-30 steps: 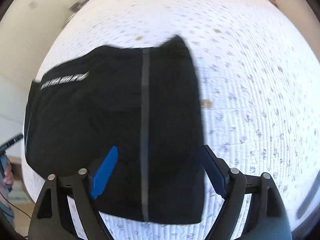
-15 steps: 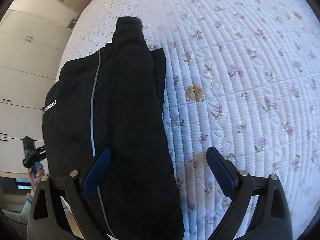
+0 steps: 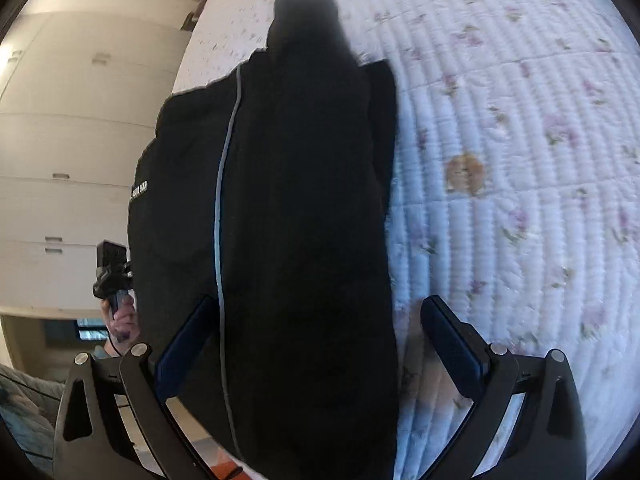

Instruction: Fold large clothes

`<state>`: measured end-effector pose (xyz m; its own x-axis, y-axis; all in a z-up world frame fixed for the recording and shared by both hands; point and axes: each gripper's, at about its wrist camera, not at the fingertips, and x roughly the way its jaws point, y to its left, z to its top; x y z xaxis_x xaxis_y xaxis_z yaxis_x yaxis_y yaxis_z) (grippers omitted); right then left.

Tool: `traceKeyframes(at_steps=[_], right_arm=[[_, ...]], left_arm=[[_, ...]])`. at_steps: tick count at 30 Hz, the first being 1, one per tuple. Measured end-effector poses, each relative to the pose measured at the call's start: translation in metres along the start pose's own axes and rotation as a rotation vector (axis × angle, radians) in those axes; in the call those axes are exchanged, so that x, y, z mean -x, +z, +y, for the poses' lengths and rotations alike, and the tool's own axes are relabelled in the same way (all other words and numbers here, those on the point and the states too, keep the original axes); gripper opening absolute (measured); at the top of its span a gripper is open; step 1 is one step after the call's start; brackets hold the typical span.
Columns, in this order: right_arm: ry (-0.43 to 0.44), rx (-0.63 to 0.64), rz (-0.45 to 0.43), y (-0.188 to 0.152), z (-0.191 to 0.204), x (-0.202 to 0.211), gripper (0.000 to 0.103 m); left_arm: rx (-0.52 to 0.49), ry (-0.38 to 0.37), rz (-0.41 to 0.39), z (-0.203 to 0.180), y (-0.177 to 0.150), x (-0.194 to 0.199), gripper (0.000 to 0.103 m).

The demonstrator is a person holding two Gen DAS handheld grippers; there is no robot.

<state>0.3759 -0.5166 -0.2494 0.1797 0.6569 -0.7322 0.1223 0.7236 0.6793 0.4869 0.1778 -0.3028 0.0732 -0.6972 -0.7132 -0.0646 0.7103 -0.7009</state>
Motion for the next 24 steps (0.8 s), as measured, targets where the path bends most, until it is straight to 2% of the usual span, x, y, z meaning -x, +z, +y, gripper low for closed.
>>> traceKeyframes(at_steps=[2, 5, 8, 11, 13, 15, 16, 17, 19, 22, 24], right_arm=[[0.048, 0.002, -0.011, 0.003, 0.0, -0.001, 0.103], [0.173, 0.031, 0.009, 0.007, 0.012, -0.017, 0.1], [0.171, 0.095, 0.019, 0.009, 0.025, -0.029, 0.1], [0.223, 0.065, -0.005, 0.017, 0.021, -0.032, 0.099], [0.211, 0.06, -0.016, 0.018, 0.024, -0.032, 0.091], [0.163, 0.07, -0.026, 0.016, 0.029, -0.03, 0.08], [0.134, 0.077, -0.037, 0.011, 0.029, -0.029, 0.071], [0.104, 0.086, -0.058, 0.008, 0.033, -0.025, 0.068], [0.044, 0.127, -0.099, 0.001, 0.051, -0.016, 0.053], [0.017, 0.164, -0.158, -0.01, 0.073, 0.0, 0.043], [0.02, 0.177, -0.191, -0.017, 0.088, 0.01, 0.042]], left_arm=[[0.023, -0.055, 0.024, 0.006, 0.002, -0.008, 0.078], [0.033, -0.115, 0.034, 0.014, 0.002, -0.011, 0.078], [0.076, -0.213, 0.039, 0.022, 0.004, -0.017, 0.078], [0.064, -0.202, 0.031, 0.018, 0.003, -0.029, 0.078], [0.056, -0.172, -0.003, 0.016, 0.0, -0.028, 0.074], [0.03, -0.134, -0.042, 0.007, -0.003, -0.019, 0.049], [0.0, -0.115, -0.069, -0.003, -0.008, -0.013, 0.044], [-0.033, -0.105, -0.094, -0.013, -0.014, -0.006, 0.036], [-0.079, -0.101, -0.126, -0.03, -0.023, 0.008, 0.032], [-0.141, -0.115, -0.165, -0.06, -0.035, 0.025, 0.029], [-0.165, -0.124, -0.178, -0.077, -0.043, 0.033, 0.028]])
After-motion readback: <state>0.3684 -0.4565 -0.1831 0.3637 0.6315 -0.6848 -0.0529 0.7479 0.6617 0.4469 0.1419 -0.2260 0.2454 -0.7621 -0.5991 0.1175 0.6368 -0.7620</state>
